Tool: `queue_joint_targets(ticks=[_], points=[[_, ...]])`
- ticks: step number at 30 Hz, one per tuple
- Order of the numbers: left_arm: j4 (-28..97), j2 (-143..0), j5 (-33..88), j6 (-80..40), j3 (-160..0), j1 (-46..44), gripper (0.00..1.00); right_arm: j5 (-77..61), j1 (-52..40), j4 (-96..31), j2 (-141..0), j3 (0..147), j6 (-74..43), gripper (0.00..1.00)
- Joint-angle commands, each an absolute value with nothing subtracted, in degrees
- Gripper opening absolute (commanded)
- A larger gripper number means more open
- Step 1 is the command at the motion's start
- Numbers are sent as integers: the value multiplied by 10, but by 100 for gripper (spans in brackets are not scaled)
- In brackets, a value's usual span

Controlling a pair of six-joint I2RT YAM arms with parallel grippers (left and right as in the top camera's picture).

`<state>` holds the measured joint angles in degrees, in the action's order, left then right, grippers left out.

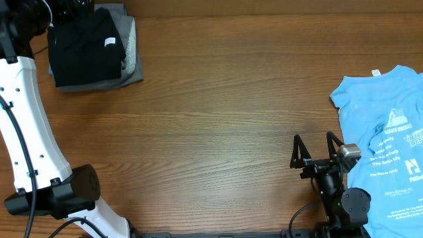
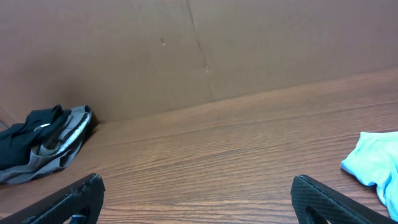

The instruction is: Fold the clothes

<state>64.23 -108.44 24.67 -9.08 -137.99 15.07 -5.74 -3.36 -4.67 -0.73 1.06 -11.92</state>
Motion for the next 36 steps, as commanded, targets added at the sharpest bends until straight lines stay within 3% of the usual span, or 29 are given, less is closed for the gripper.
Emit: queue_joint_targets(ticks=[1, 8, 16, 24, 30, 36], points=[[652, -1065, 249, -94, -1380, 143, 100, -52, -32, -44, -2, 5, -115, 100], [661, -957, 249, -94, -1299, 90, 100, -52, -32, -44, -2, 5, -115, 100], [662, -752, 249, -94, -1056, 25, 100, -52, -32, -44, -2, 5, -115, 100], [662, -542, 119, -64, -824, 23, 100, -52, -32, -44, -2, 5, -115, 100], [662, -389, 103, -63, -659, 23, 100, -52, -32, -44, -2, 5, -115, 100], [583, -271, 77, -64, -523, 23, 100, -52, -32, -44, -2, 5, -115, 100]])
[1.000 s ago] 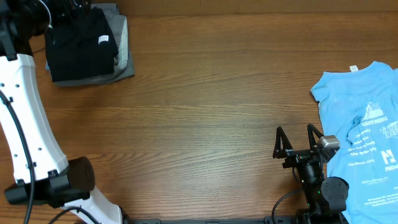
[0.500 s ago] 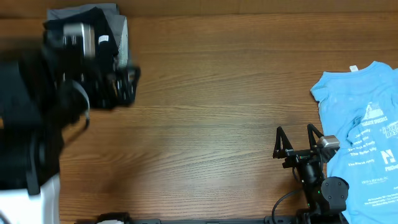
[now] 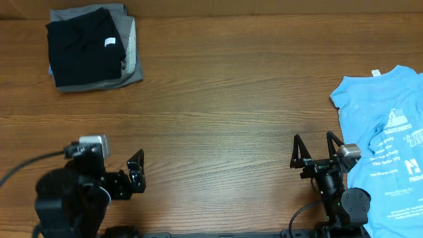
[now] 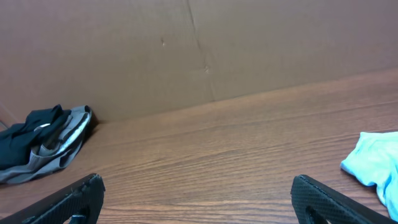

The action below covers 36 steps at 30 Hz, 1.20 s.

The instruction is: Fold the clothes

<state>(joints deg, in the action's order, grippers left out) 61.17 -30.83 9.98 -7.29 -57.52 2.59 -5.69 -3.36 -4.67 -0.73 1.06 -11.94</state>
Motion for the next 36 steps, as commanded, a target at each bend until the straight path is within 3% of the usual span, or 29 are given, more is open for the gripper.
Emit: queue_joint_targets(ticks=[1, 5, 11, 23, 28, 36], points=[[564, -260, 77, -64, -501, 23, 100, -52, -32, -44, -2, 5, -115, 100], [458, -252, 84, -64, -420, 23, 100, -52, -32, -44, -2, 5, -115, 100], [190, -197, 136, -69, -252, 10, 100, -52, -32, -44, -2, 5, -115, 100], [-44, -36, 98, -86, -49, 11, 100, -52, -32, -44, -2, 5, -115, 100], [-92, -1, 74, -88, -3, 12, 100, -52, -32, -44, -2, 5, -115, 100], [-8, -2, 8, -88, -2, 14, 100, -52, -32, -44, -2, 5, -115, 100]])
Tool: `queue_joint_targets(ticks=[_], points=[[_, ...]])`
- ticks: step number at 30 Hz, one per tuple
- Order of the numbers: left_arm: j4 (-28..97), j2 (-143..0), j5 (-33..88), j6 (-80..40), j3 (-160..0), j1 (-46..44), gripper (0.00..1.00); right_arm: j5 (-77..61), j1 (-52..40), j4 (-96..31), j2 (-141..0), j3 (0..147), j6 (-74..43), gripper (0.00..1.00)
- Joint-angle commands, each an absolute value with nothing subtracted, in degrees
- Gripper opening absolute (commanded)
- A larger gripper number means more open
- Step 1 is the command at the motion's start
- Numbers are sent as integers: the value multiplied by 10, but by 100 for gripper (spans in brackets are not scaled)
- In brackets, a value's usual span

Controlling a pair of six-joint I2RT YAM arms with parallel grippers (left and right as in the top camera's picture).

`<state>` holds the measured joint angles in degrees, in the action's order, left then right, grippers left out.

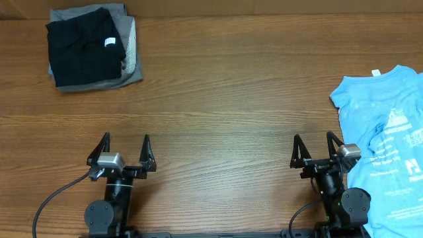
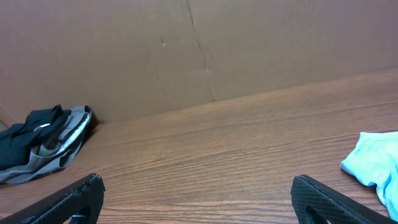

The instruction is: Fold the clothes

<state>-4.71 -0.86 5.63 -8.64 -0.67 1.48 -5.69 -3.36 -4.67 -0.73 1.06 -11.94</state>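
A light blue printed T-shirt [image 1: 384,139] lies spread at the table's right edge; its corner shows as T-shirt [image 2: 373,165] in the right wrist view. A folded black garment [image 1: 84,45] sits on a folded grey one [image 1: 132,56] at the back left, seen far off as a stack [image 2: 43,140]. My left gripper [image 1: 125,141] rests open near the front left, holding nothing. My right gripper [image 1: 312,142] rests open near the front right, just left of the T-shirt, its fingertips [image 2: 74,199] wide apart and empty.
The wooden table [image 1: 225,99] spreads between the stack and the T-shirt. A brown cardboard wall [image 2: 199,50] stands along the far edge. Cables trail from both arm bases at the front edge.
My left arm has moved from a turned pose at the front left to a straight rest pose, its gripper open and pointing away from the front edge. The right arm and clothes are unchanged.
First my left arm reached out along the left side up to the folded stack at the back left. Then it was drawn back low at the front left. Now it sits at rest, open. The right arm and the blue T-shirt stayed put throughout.
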Motion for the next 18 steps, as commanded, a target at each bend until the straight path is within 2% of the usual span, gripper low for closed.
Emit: queue_joint_targets(ticks=[1, 3, 18], points=[[15, -2, 3, -88, -2, 14, 100, -52, -32, -44, -2, 5, -115, 100], [44, -2, -5, -81, -3, 14, 100, -52, -31, -44, -2, 5, -115, 100], [44, -2, -4, -73, -3, 15, 100, -52, -31, -44, -2, 5, -115, 100]])
